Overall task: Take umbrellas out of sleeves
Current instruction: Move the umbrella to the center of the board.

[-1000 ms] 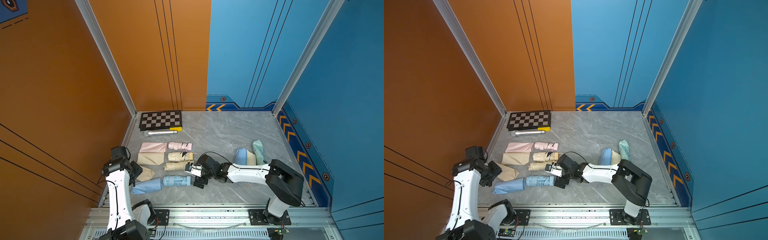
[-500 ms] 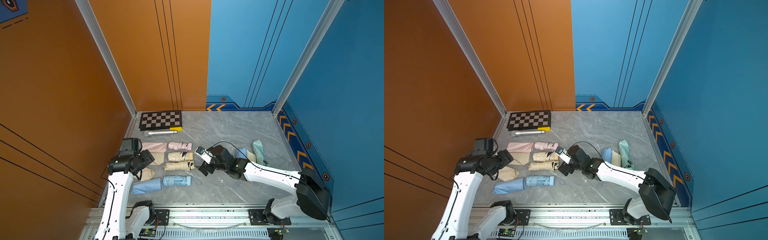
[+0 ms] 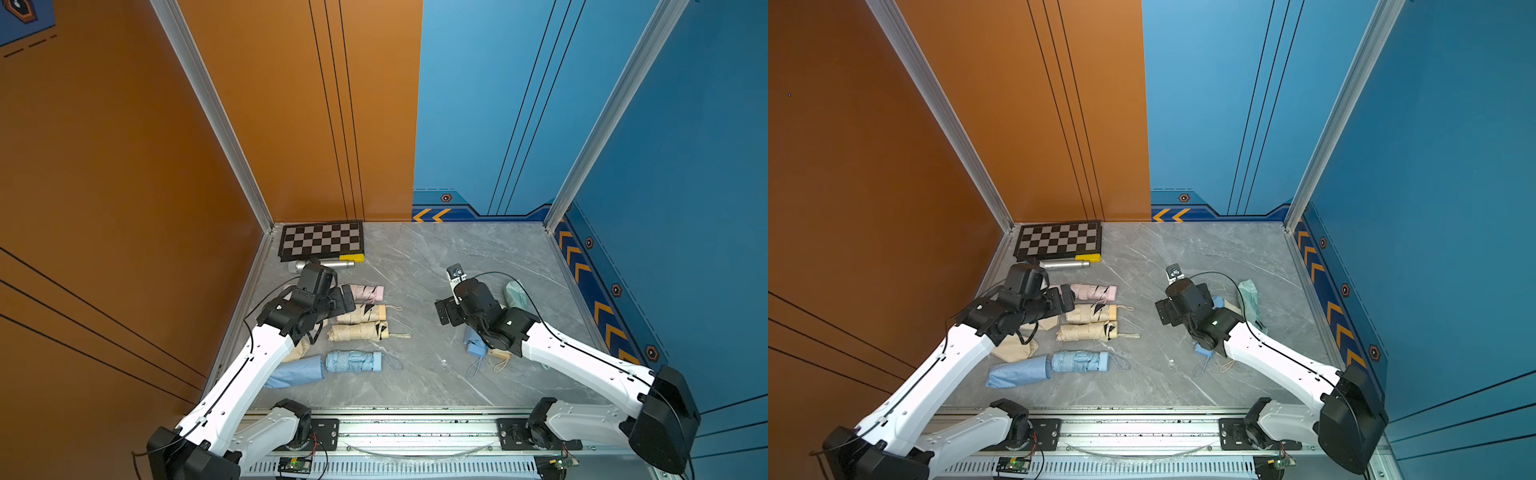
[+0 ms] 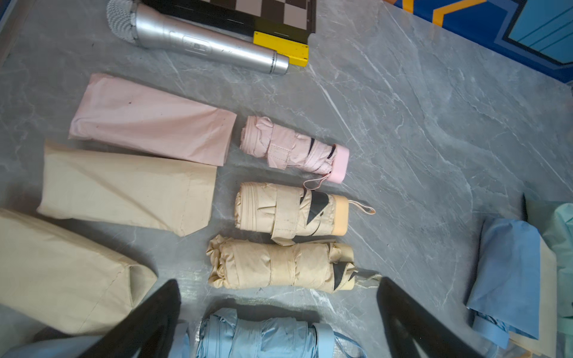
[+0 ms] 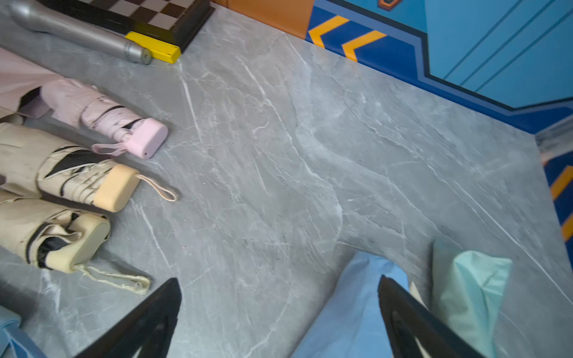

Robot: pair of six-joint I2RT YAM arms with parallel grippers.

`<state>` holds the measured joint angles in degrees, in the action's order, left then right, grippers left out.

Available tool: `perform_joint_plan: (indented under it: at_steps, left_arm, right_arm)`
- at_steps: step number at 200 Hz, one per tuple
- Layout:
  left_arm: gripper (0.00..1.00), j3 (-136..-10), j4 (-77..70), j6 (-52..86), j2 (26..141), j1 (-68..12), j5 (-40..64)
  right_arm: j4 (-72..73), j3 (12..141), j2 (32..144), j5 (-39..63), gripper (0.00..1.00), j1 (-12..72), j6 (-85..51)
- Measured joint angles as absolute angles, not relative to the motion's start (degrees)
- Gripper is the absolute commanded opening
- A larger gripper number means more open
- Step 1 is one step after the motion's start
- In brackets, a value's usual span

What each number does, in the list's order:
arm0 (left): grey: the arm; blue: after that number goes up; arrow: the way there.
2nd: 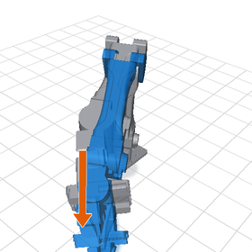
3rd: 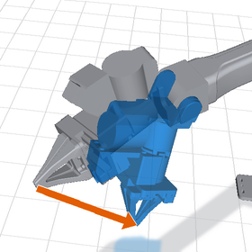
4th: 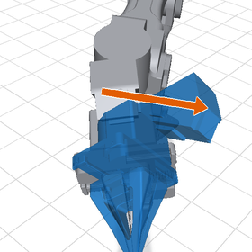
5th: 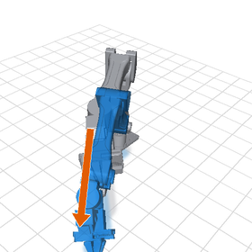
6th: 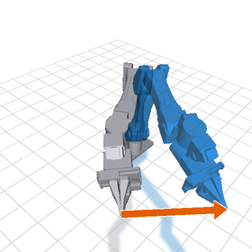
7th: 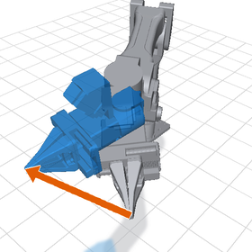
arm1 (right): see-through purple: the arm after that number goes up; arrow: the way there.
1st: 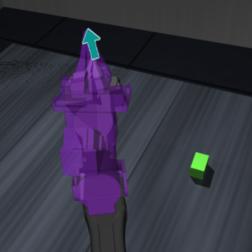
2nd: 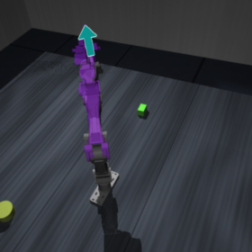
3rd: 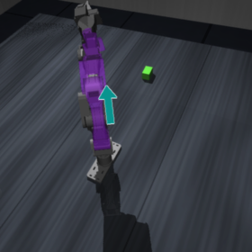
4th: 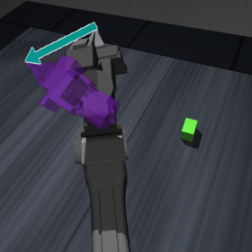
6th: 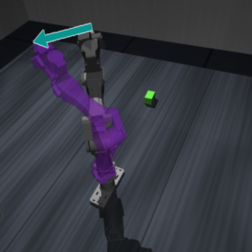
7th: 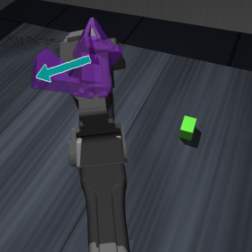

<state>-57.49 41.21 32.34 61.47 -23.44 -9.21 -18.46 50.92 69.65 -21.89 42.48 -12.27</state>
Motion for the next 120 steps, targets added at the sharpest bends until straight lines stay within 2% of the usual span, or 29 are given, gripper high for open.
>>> perform_joint_plan:
  at_steps: [46, 89, 120]
  left_arm:
    - [0.98, -57.12, 39.13, 30.81, 62.7, -32.34, -12.08]
    - [0.98, -56.64, 36.6, 30.33, 62.54, -36.67, -12.49]
    - [0.98, -56.36, 34.87, 30.24, 62.57, -37.21, -13.26]
  right_arm:
    - [-25.17, 49.47, 66.89, -21.1, 1.0, 28.99, -26.48]
    - [-29.39, 48.42, 68.27, -20.71, 0.99, 27.57, -32.62]
    - [-30.85, 48.47, 72.34, -20.14, 0.93, 27.51, -35.53]
